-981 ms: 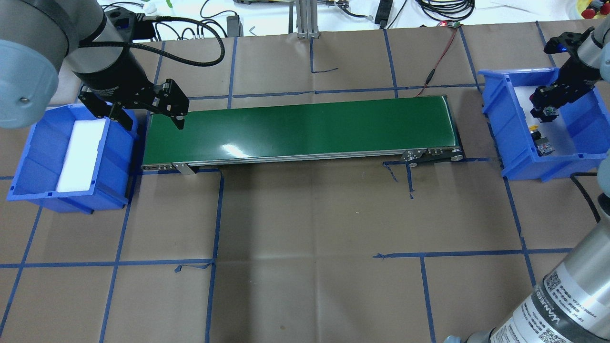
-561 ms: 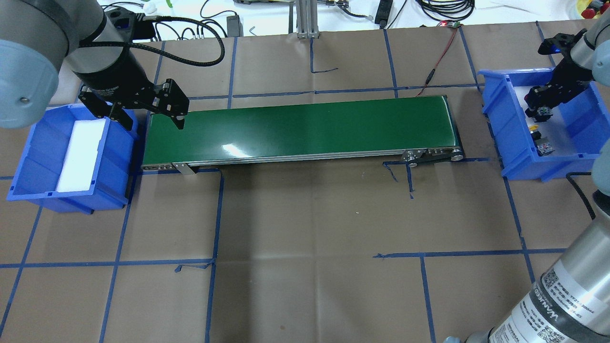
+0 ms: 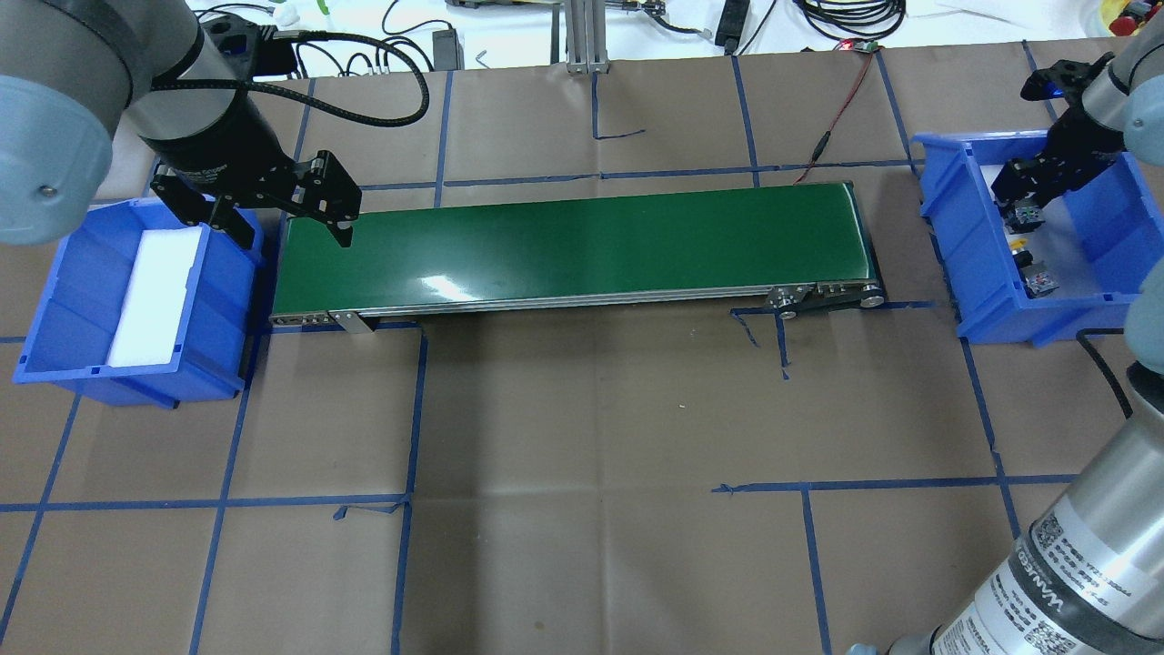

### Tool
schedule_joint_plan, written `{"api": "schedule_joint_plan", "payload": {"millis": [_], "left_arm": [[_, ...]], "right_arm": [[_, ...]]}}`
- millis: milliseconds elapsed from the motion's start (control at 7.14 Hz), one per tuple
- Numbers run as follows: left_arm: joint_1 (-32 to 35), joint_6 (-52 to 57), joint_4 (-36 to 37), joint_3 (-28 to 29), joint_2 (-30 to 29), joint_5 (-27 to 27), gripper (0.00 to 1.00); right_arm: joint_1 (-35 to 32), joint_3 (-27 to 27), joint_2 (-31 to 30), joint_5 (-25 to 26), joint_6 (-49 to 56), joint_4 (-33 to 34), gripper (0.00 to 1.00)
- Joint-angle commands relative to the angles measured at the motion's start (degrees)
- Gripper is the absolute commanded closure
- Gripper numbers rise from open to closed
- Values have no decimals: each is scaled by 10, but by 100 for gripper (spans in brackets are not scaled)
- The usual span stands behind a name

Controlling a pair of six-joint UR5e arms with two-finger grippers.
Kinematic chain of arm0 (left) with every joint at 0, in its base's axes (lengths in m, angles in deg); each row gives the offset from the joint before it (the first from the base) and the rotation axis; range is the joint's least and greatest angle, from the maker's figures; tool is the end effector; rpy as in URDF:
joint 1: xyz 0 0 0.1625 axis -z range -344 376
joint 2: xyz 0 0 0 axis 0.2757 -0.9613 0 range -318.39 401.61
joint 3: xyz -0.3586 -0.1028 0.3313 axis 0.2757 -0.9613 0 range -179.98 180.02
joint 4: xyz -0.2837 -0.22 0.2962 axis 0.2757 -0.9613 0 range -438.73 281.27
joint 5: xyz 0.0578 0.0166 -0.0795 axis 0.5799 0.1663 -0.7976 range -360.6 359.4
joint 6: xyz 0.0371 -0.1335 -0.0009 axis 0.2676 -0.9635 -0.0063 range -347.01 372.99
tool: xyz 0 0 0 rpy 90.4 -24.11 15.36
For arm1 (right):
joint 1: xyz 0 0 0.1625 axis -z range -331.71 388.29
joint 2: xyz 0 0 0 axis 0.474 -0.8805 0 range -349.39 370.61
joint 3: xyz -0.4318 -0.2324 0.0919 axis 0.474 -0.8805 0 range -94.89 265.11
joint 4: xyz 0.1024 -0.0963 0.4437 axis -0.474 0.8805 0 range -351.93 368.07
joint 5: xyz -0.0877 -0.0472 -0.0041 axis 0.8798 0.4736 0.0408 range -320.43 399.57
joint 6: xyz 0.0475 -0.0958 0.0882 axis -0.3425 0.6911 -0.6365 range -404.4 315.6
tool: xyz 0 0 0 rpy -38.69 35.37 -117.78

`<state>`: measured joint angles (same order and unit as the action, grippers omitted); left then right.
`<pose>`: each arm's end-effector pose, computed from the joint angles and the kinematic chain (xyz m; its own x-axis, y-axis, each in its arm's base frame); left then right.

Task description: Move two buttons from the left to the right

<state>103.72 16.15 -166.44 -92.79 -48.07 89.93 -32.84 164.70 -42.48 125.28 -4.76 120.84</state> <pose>-0.1102 -0.5468 0.5032 -0.9998 0.0153 -0.0091 0.0153 0.9999 0.0039 -0.2552 -0.7605 0.2181 -0.9780 -0.1835 -0.0988 -0.1847 0.9828 0.0023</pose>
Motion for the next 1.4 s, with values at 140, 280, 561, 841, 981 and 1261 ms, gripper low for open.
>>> {"api": "schedule_joint_plan", "payload": {"millis": [140, 280, 561, 841, 981, 1261], "left_arm": [[0, 0, 0, 0, 0, 0, 0], [0, 0, 0, 0, -1, 0, 0], [0, 0, 0, 0, 0, 0, 0], [0, 0, 1, 0, 0, 0, 0], [0, 0, 0, 0, -1, 0, 0], [0, 0, 0, 0, -1, 0, 0]], "right_arm": [[-2, -10, -17, -3, -1, -6, 1], [-2, -12, -39, 2, -1, -8, 1], [-2, -13, -95, 5, -2, -73, 1], [-8, -1, -184, 7, -52, -102, 0], [-38, 15, -230, 8, -124, -124, 0], [-113, 61, -307, 16, -360, -199, 0]]}}
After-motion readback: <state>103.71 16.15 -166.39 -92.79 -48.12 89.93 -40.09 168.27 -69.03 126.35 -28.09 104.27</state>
